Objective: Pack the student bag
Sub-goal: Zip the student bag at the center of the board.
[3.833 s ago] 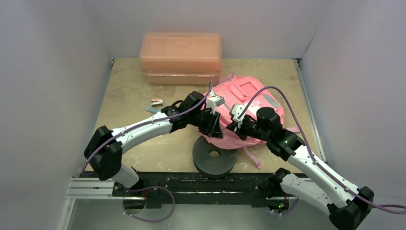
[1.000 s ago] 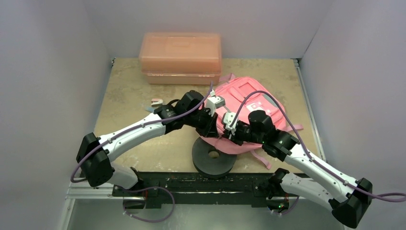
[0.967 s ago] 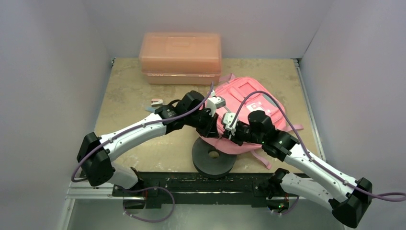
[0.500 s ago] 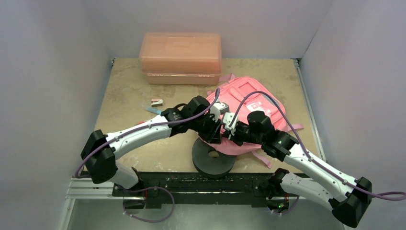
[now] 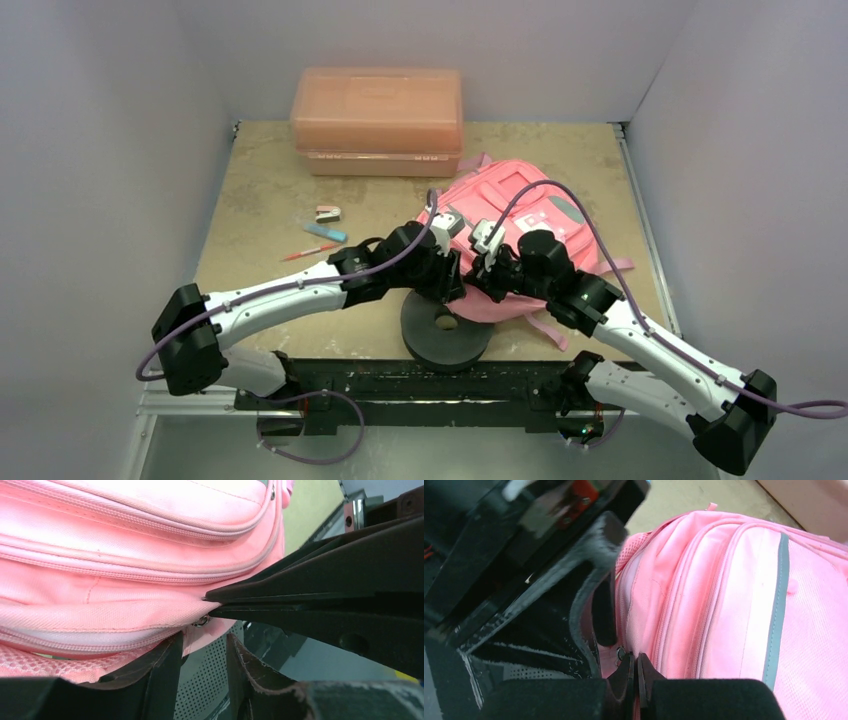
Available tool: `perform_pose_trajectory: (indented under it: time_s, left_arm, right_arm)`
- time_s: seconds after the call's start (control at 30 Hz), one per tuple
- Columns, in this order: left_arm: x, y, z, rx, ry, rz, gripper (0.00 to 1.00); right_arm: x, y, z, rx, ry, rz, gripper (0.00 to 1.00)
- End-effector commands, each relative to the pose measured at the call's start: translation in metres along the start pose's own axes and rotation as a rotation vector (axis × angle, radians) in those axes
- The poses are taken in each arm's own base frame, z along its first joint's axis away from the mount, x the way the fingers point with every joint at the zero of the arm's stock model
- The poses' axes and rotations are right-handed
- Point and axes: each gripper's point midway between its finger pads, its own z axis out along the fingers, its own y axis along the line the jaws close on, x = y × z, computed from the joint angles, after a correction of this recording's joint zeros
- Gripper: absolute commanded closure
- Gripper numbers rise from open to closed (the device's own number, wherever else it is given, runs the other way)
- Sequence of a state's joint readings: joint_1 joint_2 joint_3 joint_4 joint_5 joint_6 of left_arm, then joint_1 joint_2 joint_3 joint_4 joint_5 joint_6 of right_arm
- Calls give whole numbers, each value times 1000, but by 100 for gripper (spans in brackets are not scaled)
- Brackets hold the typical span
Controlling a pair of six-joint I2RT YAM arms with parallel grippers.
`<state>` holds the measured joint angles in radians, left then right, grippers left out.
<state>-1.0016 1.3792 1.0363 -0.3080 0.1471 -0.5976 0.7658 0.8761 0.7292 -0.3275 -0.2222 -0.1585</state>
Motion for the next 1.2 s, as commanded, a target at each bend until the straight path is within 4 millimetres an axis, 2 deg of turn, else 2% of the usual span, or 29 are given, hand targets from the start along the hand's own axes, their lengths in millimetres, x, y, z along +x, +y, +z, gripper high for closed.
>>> perform_pose_trajectory:
  time_s: [0.0, 0.07, 0.17, 0.33, 0.4, 0.47, 0.6, 0.67, 0.77, 0.97, 1.03, 1.13, 1.17]
  left_arm:
    - [-13, 15, 0, -176, -141, -110, 66]
    - [-8, 19, 3, -231, -143, -128, 74]
    - [-7, 18, 5, -283, -178, -119, 74]
    - [-16, 0, 1, -261, -248, -131, 61]
    - [-20, -8, -2, -250, -276, -124, 50]
    - [-16, -5, 2, -282, -257, -129, 48]
    - [-8, -1, 12, -323, -224, -122, 55]
    - [-7, 2, 14, -356, -221, -107, 62]
    - [-6, 10, 15, -420, -212, -87, 68]
    - [-4, 26, -1, -513, -205, -65, 81]
    - [0, 29, -9, -513, -199, -42, 84]
    - [3, 30, -19, -485, -188, 16, 99]
    - [3, 31, -23, -476, -186, 33, 100]
  right_arm:
    - [-51, -7, -8, 61, -160, 156, 100]
    - [-53, -9, -8, 79, -167, 189, 100]
    - [-56, -15, -11, 118, -178, 229, 100]
    - [-60, -14, -13, 112, -188, 262, 100]
    - [-60, -12, -13, 105, -188, 260, 100]
    - [-63, -12, -15, 102, -196, 253, 100]
    - [-68, -12, -18, 102, -208, 243, 100]
    - [-69, -12, -19, 102, -209, 241, 100]
    - [-70, -13, -20, 105, -212, 239, 100]
    - [-64, -18, -22, 139, -205, 212, 100]
    - [-62, -24, -29, 178, -211, 188, 100]
    - [-61, -29, -38, 216, -226, 164, 100]
    - [-60, -30, -40, 221, -227, 159, 100]
